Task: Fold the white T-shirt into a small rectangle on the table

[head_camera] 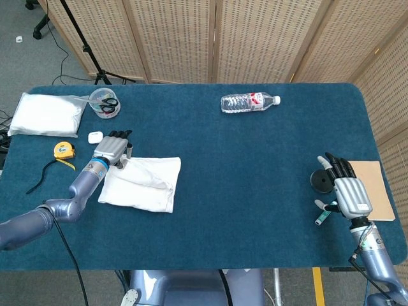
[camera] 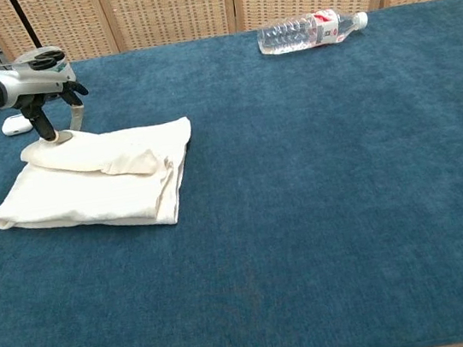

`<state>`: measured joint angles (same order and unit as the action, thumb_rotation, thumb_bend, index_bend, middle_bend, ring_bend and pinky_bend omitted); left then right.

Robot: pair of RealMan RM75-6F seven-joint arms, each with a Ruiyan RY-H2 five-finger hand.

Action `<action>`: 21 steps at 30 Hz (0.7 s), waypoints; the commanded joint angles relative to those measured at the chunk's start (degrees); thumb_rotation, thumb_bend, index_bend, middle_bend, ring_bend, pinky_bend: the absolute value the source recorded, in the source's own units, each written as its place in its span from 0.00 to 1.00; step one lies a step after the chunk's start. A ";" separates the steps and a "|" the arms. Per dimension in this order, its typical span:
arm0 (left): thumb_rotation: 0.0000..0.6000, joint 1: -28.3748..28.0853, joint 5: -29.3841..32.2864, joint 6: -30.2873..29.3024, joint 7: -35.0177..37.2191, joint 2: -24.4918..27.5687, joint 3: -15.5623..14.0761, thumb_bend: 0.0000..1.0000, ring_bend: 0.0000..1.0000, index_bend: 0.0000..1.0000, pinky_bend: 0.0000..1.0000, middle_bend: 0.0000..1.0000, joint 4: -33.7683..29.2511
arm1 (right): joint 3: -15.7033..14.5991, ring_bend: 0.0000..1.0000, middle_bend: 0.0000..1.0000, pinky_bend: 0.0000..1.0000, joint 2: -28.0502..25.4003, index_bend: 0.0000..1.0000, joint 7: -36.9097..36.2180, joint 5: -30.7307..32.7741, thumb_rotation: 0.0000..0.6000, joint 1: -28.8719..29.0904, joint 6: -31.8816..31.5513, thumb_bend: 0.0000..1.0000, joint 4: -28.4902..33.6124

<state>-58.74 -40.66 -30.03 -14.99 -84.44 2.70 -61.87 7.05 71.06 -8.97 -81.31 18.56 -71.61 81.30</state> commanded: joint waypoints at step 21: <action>1.00 0.43 -0.33 -0.77 -0.94 -1.02 -0.12 0.60 0.00 0.80 0.00 0.00 1.63 | 0.07 0.00 0.00 0.00 -0.12 0.00 -0.32 -0.05 1.00 -0.05 -0.12 0.00 0.14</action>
<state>-58.47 -40.61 -30.45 -16.11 -85.50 2.39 -60.10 7.12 70.94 -9.30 -81.36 18.52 -71.72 81.43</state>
